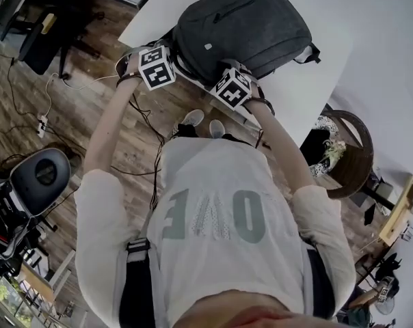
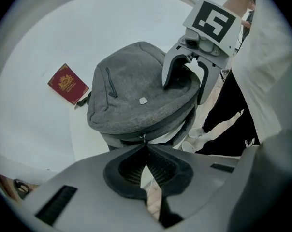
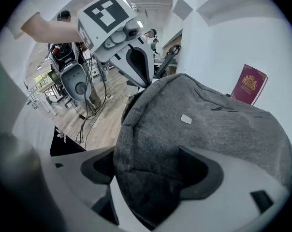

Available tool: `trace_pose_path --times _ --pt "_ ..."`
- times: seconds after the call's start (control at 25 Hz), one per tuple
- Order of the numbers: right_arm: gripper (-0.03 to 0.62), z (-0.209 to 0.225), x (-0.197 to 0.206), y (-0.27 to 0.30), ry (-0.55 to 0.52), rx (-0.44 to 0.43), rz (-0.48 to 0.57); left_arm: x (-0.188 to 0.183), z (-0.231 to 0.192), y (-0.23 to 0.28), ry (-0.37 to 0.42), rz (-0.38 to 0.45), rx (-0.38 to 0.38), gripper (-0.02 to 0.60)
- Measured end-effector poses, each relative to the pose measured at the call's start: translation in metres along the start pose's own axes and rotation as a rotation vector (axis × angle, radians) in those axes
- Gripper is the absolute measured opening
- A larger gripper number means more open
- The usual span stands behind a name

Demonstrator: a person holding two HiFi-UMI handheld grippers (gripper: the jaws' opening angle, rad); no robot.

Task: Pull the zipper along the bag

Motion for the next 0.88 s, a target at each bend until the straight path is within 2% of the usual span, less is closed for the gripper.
trace_pose_path --times 0.28,0.6,0.76,0.88 --pt "0.364 0.0 0.002 0.0 -0.007 0.002 0.018 -0.016 0.034 -0.007 -0.115 0.015 -0.019 0.025" --pt "0.364 -0.002 0.005 -0.002 -0.027 0.005 0.045 -0.042 0.079 -0.008 -0.18 0.035 -0.033 0.025" --pt "0.364 -0.003 0.004 -0.002 -0.027 0.009 0.043 -0.058 0.102 -0.007 -0.223 0.078 0.018 0.026" --pt "0.364 -0.004 0.004 -0.001 -0.032 0.012 0.048 -0.07 0.117 -0.001 -0.241 0.09 0.014 0.026"
Point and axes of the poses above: the fingertips, and each gripper's own axes: y forward along the fingers, z to its right, x out of its underside, the point moved 7 cm from there along -y, backward along the fingers, and after that the axes turned 3 degrees about -x, right-handed, at the moved point
